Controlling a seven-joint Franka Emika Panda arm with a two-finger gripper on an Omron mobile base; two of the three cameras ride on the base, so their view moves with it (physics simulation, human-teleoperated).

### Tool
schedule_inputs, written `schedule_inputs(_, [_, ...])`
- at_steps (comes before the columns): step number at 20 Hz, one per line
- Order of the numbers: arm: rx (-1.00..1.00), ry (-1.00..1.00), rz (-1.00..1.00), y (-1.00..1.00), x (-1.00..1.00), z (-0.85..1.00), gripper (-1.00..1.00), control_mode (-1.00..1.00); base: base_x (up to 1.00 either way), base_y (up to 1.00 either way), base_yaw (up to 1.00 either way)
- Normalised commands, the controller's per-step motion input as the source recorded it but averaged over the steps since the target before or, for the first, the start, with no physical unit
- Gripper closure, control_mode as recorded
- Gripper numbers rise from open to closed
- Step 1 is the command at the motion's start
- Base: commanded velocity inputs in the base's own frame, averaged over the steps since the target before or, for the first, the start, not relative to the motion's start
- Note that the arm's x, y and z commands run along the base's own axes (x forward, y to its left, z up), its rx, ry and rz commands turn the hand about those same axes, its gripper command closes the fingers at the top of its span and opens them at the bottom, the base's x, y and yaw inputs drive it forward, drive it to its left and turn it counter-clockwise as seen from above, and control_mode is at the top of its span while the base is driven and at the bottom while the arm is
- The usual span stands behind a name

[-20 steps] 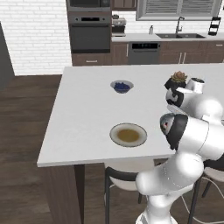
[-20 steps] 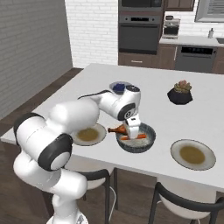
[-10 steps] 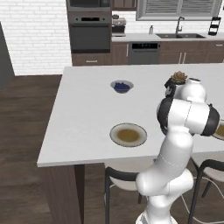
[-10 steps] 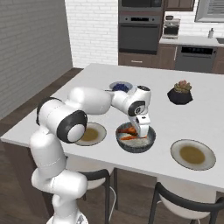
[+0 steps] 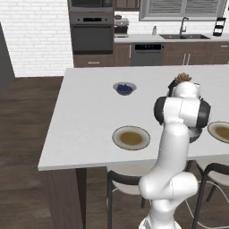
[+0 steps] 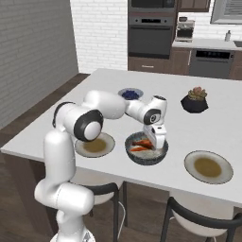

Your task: Pick the chicken drumstick and carrot from their plates and place them in the bowl. Then put the bowl in the fridge.

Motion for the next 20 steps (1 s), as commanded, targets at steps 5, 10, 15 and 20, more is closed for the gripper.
schedule_inputs(5, [0.00, 0.00, 0.00, -0.14, 0.02, -0.06, -1.00, -1.00, 0.00, 0.00, 0.00])
schedule_inputs(10, [0.04, -0.05, 0.00, -0.12, -0.08, 0.08, -1.00, -1.00, 0.00, 0.00, 0.00])
schedule_inputs(15, [0.07, -0.16, 0.00, -0.12, -0.31, 0.41, -1.00, -1.00, 0.00, 0.00, 0.00])
schedule_inputs(20, [0.09, -0.17, -0.03, -0.02, -0.84, 0.35, -1.00, -1.00, 0.00, 0.00, 0.00])
